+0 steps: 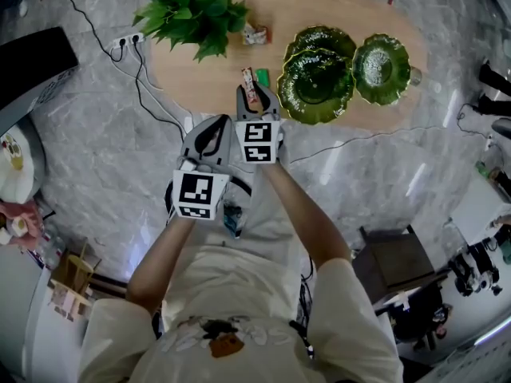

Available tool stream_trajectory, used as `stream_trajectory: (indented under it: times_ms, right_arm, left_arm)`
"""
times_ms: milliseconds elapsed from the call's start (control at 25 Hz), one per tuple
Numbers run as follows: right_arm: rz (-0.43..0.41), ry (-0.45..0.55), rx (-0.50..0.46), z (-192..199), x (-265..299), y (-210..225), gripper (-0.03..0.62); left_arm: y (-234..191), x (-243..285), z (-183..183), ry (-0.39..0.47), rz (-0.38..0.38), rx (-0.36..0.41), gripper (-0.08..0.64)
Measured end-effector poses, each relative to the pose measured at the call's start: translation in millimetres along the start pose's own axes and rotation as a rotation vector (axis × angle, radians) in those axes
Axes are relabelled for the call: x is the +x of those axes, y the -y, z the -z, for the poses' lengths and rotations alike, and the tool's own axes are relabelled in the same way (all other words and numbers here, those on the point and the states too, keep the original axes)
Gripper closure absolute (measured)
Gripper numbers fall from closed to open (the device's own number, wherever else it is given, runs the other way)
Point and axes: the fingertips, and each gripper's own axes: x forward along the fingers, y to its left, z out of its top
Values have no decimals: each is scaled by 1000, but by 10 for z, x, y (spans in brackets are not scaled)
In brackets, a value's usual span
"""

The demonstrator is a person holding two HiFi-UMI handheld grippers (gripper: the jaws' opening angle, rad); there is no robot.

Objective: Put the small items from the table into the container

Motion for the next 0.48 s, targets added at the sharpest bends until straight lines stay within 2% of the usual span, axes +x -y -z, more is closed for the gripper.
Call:
stream_trajectory:
  times_ms: [240, 480]
  right_arm:
    - [16, -27, 26, 151, 92, 42, 492]
    - [73, -53, 59, 315, 174, 160, 489]
  left_arm:
    - [-52, 61, 133, -22, -5, -6, 552]
    - [-75, 120, 286, -58, 4, -3, 552]
